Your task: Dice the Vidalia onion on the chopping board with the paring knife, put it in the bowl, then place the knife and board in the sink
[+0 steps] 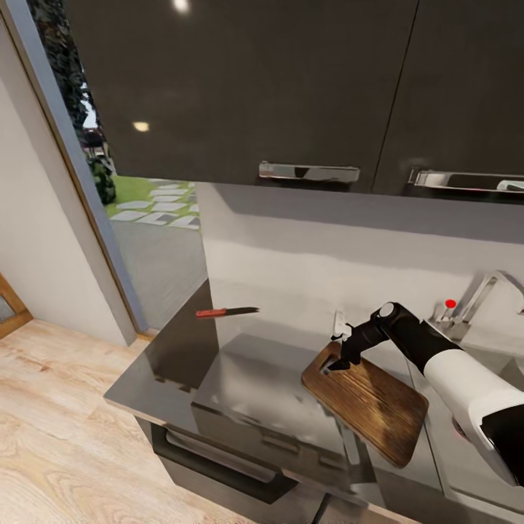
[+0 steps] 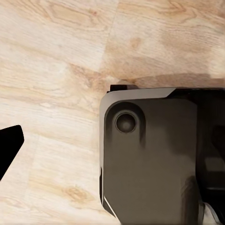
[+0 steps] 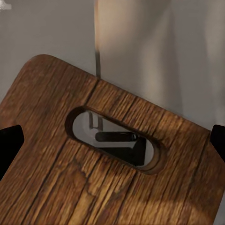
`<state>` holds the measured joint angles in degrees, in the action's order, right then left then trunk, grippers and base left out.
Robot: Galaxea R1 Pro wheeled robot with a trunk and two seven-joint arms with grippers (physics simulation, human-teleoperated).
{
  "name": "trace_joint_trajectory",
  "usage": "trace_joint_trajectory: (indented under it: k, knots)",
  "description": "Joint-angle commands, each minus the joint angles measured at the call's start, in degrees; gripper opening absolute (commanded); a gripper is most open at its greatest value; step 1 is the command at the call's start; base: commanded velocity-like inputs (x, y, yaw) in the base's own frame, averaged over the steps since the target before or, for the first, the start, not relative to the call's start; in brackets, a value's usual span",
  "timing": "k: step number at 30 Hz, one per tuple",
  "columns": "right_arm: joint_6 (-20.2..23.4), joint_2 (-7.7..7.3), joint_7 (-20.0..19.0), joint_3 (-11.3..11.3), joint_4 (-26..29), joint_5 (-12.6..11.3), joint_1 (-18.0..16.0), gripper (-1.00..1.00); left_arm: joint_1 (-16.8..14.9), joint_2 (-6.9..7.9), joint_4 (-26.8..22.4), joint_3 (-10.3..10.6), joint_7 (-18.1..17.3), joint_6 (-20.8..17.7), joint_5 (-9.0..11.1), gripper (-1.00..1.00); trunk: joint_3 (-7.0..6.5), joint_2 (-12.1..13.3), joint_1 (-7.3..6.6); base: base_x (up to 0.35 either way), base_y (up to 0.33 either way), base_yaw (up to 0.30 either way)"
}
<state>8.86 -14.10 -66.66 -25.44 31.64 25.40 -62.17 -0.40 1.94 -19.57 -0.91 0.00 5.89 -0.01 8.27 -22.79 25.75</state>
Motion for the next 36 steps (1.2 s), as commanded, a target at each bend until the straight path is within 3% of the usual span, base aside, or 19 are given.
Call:
trace_joint_trajectory:
  k: [1,20,36]
  knots:
    - [0.55,-0.05,-0.14,-0.23,0.11,-0.1,-0.05,1.0,-0.04,-0.01,0.02,-0.11,0.0,0.18,0.0,1.0,0.22,-0.12,0.03,0.0,0.0,0.0]
    - [0.45,-0.4,-0.09,-0.02,0.23,0.01,-0.05,1.0,-0.04,-0.01,0.04,-0.08,0.0,0.18,0.04,1.0,1.97,-0.12,0.03,0.036,-0.018,0.0]
    - [1.13,-1.47,-3.0,1.59,5.98,0.0,-0.08,1.0,-0.04,-0.06,0.06,-0.06,0.0,0.18,0.09,1.0,2.12,-0.12,0.03,0.018,0.0,0.0]
